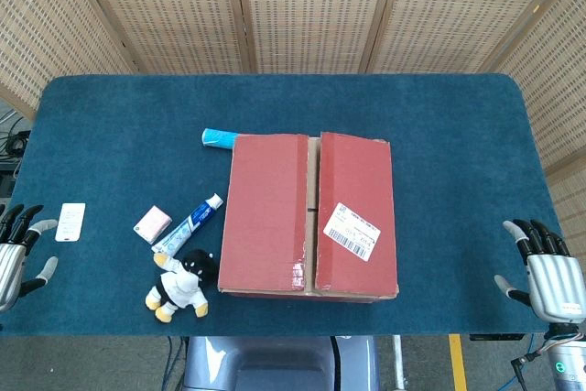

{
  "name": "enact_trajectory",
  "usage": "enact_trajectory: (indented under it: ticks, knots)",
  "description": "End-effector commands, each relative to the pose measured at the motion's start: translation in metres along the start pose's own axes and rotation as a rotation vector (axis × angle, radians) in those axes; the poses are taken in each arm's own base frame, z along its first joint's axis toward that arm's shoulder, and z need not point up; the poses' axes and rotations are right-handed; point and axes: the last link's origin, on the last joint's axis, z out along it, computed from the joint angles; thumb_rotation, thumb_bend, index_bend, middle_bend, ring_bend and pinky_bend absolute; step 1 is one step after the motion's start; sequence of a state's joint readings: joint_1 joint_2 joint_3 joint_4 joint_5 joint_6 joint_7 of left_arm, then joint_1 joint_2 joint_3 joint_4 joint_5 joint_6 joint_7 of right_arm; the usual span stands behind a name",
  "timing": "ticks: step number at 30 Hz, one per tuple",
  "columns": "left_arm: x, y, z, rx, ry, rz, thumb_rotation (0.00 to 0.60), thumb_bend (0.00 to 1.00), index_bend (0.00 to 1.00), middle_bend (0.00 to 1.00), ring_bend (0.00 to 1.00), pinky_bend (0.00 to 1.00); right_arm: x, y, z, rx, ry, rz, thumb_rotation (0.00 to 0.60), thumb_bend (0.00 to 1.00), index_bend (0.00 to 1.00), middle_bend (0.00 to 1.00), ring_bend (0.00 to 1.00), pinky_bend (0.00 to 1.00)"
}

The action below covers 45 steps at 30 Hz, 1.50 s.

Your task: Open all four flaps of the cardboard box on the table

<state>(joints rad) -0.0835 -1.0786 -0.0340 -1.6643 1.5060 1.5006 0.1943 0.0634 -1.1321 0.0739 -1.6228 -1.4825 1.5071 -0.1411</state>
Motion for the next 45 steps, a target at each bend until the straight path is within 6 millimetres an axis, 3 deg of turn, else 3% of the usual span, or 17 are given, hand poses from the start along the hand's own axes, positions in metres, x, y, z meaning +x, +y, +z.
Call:
enact_trajectory:
  ticks: [1,18,23,29,33,35,45]
  knots:
    - [-0.001,0.001,0.001,-0.002,-0.002,0.000,0.584,0.34,0.27,0.15,0.09,0.00,0.000,0.000,-0.001,-0.002,-0.001,0.001,0.600,0.21,0.17,0.20,0.14,0.19]
    - [0.002,0.001,0.003,-0.001,0.006,-0.008,0.584,0.35,0.27,0.15,0.09,0.00,0.003,-0.001,0.003,0.014,0.005,0.021,0.600,0.21,0.17,0.20,0.14,0.19]
    - [0.001,0.003,0.006,-0.012,0.006,-0.008,0.584,0.35,0.27,0.15,0.09,0.00,0.007,-0.005,0.007,0.039,-0.001,0.056,0.600,0.26,0.17,0.20,0.14,0.19]
    - [0.002,0.007,0.013,-0.032,0.001,-0.008,0.584,0.35,0.27,0.15,0.09,0.00,0.016,-0.017,0.017,0.122,-0.013,0.142,0.600,0.46,0.17,0.20,0.14,0.19]
    - [0.004,0.009,0.017,-0.047,0.009,-0.008,0.584,0.35,0.27,0.15,0.09,0.00,0.023,-0.028,0.028,0.186,-0.014,0.199,0.600,0.67,0.17,0.21,0.14,0.19]
    - [0.006,0.011,0.021,-0.060,0.006,-0.010,0.584,0.35,0.27,0.15,0.09,0.00,0.030,-0.042,0.037,0.254,-0.011,0.262,0.600,0.76,0.17,0.22,0.15,0.19]
    - [0.007,0.014,0.022,-0.072,-0.036,-0.001,0.584,0.35,0.27,0.15,0.09,0.00,0.048,-0.083,0.063,0.447,-0.042,0.397,0.600,0.93,0.21,0.27,0.17,0.19]
